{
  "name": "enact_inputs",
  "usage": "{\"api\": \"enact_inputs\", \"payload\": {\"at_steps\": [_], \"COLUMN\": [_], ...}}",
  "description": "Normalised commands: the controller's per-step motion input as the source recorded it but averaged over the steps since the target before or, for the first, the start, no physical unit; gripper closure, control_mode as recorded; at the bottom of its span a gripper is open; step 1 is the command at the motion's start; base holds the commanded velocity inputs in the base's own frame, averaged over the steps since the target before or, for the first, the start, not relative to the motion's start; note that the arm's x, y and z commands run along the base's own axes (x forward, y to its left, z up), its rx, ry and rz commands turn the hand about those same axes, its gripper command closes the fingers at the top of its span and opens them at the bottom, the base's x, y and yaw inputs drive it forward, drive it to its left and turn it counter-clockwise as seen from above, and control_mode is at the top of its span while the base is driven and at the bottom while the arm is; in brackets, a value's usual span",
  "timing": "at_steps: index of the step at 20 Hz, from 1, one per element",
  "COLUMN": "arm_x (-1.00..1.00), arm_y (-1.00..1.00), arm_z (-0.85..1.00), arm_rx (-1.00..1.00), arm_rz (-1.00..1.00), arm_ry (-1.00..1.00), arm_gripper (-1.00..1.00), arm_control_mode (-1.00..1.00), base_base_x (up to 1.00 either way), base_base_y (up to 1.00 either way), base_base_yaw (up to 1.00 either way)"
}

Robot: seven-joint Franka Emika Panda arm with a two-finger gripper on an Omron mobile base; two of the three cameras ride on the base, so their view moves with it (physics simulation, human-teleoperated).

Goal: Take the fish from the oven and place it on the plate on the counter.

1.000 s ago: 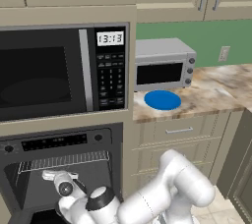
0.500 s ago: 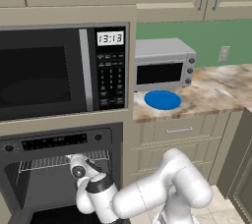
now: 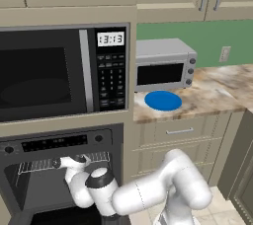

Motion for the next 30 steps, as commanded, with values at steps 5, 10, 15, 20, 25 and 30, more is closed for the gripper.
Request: {"api": "enact_inputs", "payload": {"at_steps": [5, 10, 15, 20, 25, 30], "arm_x": [-1.0, -1.0, -1.0, -1.0, -1.0, -1.0], "arm_y": [-0.48, -0.45, -0.45, -0.42, -0.34, -0.02], "arm_z": [-1.0, -1.0, -1.0, -1.0, -1.0, -1.0], "arm_rx": [-0.05, -0.05, -0.04, -0.04, -0.06, -0.23], "arm_rz": [0.2, 0.2, 0.18, 0.16, 0.12, 0.06], "arm_ry": [0.22, 0.36, 0.33, 0.32, 0.28, 0.22], "arm_gripper": [1.0, 1.0, 1.0, 1.0, 1.0, 1.0], "arm_control_mode": [-1.0, -1.0, -1.0, -1.0, -1.0, -1.0], "base_base_x": [0.0, 0.0, 0.0, 0.0, 0.0, 0.0], "base_base_y": [0.0, 0.0, 0.0, 0.0, 0.0, 0.0], "base_base_yaw": [0.0, 0.0, 0.0, 0.0, 0.0, 0.0]}}
